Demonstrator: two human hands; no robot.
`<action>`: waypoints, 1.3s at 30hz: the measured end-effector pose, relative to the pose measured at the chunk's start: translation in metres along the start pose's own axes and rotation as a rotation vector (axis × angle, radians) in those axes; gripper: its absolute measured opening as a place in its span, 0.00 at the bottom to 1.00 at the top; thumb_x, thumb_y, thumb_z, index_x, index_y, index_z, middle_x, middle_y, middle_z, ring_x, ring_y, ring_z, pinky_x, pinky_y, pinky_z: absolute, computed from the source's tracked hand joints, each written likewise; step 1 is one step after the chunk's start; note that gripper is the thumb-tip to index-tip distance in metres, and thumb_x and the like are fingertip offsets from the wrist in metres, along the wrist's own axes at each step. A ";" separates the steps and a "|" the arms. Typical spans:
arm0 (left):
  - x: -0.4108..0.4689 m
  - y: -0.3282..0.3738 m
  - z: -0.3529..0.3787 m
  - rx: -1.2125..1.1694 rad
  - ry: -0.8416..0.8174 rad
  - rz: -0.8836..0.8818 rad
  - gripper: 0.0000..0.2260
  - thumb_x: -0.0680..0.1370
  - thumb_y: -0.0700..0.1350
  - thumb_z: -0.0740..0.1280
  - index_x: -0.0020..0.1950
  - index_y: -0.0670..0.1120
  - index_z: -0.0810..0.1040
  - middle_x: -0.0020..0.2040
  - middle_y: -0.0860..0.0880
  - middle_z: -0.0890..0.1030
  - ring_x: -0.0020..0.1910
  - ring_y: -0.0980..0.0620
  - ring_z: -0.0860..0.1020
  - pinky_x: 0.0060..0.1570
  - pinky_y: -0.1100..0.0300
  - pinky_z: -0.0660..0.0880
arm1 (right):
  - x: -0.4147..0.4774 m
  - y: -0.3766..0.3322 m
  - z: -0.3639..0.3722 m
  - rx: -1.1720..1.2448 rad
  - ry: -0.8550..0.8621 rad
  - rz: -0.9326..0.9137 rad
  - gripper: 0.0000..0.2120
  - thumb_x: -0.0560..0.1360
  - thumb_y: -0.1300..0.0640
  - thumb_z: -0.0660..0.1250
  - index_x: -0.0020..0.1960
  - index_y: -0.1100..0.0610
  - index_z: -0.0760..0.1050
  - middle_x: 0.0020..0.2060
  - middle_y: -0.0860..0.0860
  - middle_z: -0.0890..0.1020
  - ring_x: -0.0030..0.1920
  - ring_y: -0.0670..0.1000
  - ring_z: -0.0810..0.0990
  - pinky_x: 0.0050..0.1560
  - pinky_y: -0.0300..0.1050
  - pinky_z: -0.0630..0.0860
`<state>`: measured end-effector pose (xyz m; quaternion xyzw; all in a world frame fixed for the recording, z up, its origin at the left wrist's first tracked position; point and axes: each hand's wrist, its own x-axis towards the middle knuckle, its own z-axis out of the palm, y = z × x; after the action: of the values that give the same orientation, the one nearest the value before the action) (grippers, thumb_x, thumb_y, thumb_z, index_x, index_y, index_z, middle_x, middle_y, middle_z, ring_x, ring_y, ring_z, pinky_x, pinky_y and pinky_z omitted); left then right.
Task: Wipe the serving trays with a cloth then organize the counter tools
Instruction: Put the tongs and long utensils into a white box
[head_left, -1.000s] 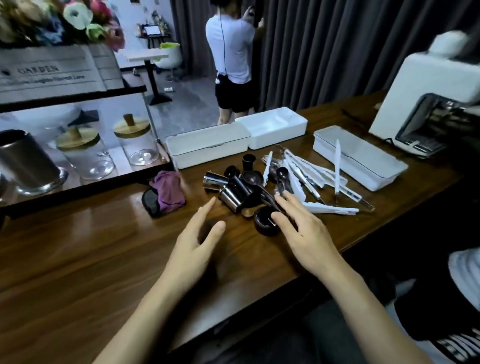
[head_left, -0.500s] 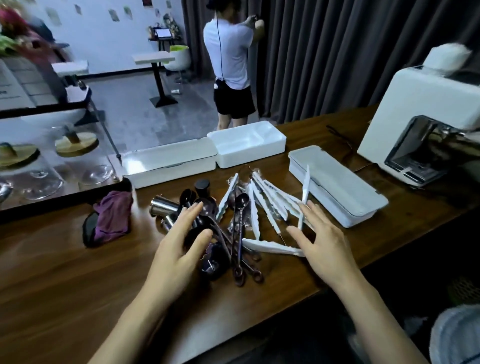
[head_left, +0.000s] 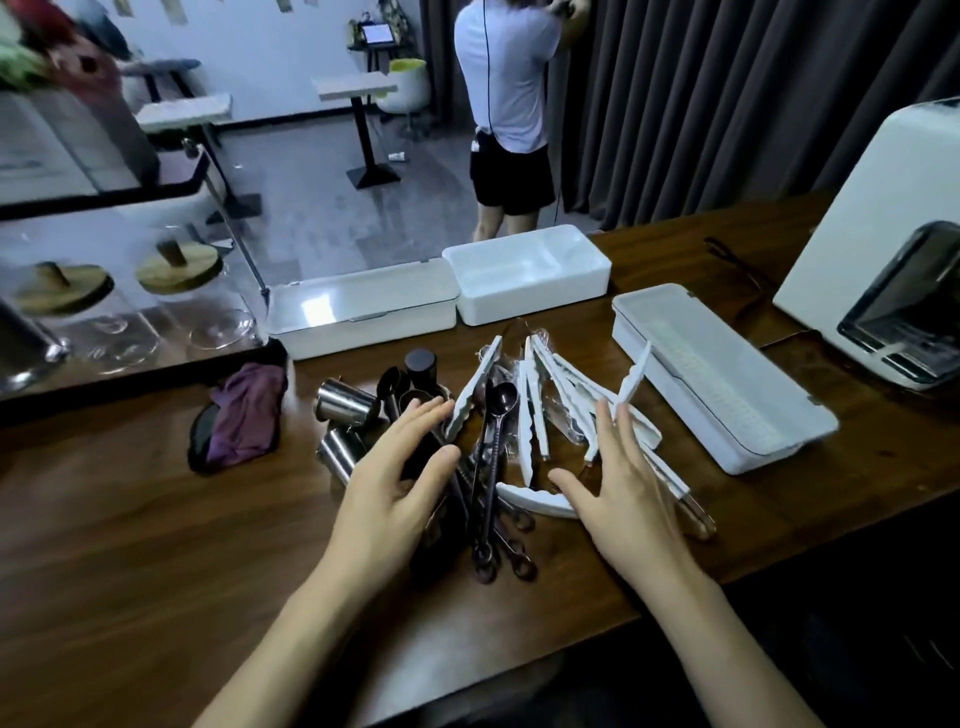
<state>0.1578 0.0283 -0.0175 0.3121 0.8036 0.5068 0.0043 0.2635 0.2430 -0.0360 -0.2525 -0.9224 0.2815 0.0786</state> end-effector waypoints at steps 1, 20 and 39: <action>0.001 0.000 0.000 -0.004 0.004 0.000 0.18 0.82 0.53 0.66 0.72 0.54 0.76 0.72 0.63 0.74 0.77 0.64 0.63 0.74 0.68 0.61 | 0.004 -0.003 0.002 -0.014 0.019 0.016 0.46 0.79 0.38 0.64 0.82 0.47 0.36 0.81 0.49 0.38 0.79 0.56 0.59 0.73 0.51 0.65; 0.008 -0.004 -0.007 -0.072 -0.097 -0.009 0.17 0.82 0.50 0.67 0.71 0.57 0.78 0.72 0.65 0.74 0.77 0.66 0.61 0.66 0.41 0.75 | 0.042 -0.019 0.022 -0.069 0.225 0.182 0.50 0.78 0.54 0.69 0.81 0.53 0.31 0.81 0.62 0.48 0.79 0.64 0.55 0.74 0.55 0.65; 0.064 -0.062 -0.108 0.248 0.064 0.109 0.17 0.82 0.49 0.68 0.71 0.55 0.77 0.71 0.60 0.75 0.78 0.60 0.64 0.70 0.64 0.65 | 0.027 -0.087 0.012 0.142 0.313 -0.058 0.38 0.78 0.46 0.70 0.81 0.47 0.55 0.63 0.51 0.78 0.57 0.48 0.76 0.62 0.49 0.75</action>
<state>0.0406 -0.0447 0.0043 0.3370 0.8416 0.4128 -0.0873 0.1998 0.1888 0.0027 -0.2604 -0.8836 0.3008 0.2470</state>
